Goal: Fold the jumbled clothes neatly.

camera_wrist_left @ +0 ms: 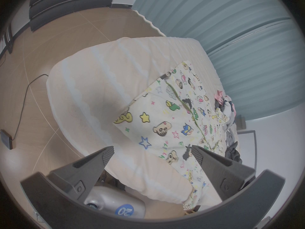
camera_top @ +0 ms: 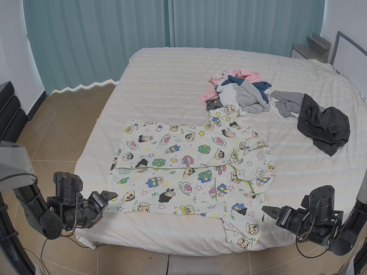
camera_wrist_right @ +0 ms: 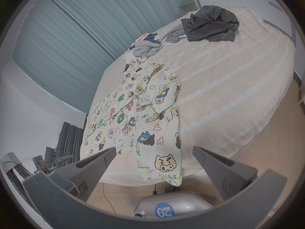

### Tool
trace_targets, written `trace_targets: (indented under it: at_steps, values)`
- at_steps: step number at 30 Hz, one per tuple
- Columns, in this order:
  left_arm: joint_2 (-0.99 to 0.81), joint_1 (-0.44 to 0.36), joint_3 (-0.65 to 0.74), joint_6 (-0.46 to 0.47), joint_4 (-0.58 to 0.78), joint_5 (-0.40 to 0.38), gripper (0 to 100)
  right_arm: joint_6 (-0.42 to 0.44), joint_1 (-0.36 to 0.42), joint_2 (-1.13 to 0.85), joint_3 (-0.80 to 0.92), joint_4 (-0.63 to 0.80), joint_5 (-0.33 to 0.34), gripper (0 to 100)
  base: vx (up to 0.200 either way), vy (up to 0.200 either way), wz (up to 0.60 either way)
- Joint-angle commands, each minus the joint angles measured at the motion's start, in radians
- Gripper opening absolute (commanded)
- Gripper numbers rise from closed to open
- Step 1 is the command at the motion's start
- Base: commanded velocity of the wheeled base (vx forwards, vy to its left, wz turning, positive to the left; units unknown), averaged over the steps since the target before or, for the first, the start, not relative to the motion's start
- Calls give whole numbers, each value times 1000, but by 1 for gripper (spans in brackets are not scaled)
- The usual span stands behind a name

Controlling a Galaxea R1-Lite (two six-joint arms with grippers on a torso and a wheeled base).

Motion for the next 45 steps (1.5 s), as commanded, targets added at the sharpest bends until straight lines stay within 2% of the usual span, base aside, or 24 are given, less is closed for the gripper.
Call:
trace_targets:
  at_steps: [1,9,13,16,18,24,28,38,39,45]
  values:
    - [173,-23,-20,-6,-93,69,100,0,5,7,-1,-1,-3,100,0,0,0]
    - [197,-65,-25,-24,-145,86,100,0,5,8,-7,-3,-23,100,0,0,0]
    - [216,-88,-52,-28,-145,130,100,-1,10,8,-4,-17,-27,100,0,0,0]
    - [232,-91,-74,-29,-145,160,100,-1,12,11,1,-35,-30,100,0,0,0]
    - [262,-91,-120,-41,-145,215,100,-1,13,30,5,-77,-32,100,0,0,0]
    - [278,-91,-146,-57,-145,229,100,-1,12,65,2,-123,-44,100,0,0,0]
    - [308,-89,-192,-58,-145,272,100,-3,13,99,7,-207,-57,100,0,0,0]
    - [329,-97,-224,-58,-145,322,100,2,13,109,8,-212,-57,100,0,0,0]
    - [329,-97,-224,-58,-145,325,0,2,13,109,10,-212,-57,100,0,0,0]
    - [332,-100,-219,-57,-145,328,0,-3,15,117,42,-207,-40,100,0,0,0]
